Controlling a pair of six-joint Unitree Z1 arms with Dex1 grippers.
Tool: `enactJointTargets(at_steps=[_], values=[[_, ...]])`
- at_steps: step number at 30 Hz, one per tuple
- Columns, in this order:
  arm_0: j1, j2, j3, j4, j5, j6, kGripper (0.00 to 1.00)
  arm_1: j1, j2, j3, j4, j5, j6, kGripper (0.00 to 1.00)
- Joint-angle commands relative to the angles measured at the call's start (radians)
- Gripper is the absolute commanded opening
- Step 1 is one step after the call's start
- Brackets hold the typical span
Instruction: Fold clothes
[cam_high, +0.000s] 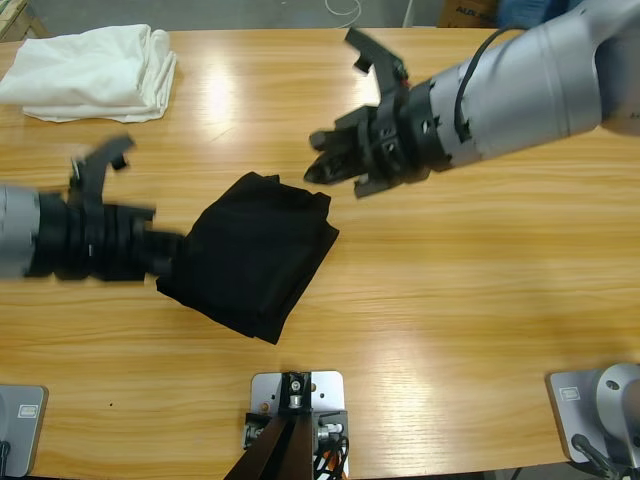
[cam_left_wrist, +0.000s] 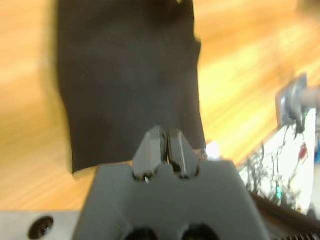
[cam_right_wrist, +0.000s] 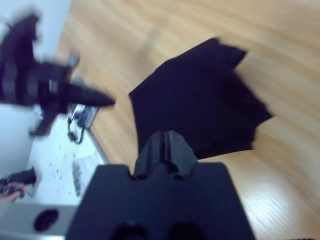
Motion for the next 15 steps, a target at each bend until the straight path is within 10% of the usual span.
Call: enactJointTargets(at_steps=[1,15], values=[[0.136,0.29,-0.127,-0.041,-0.029,0.022,0.0,0.097,0.182,0.057,-0.178,0.061,0.038,0.0],[0.138,0.443,-0.128,-0.141,-0.074,0.021,0.0,0.2,0.304,0.239,-0.4,0.061,0.133,0.0]])
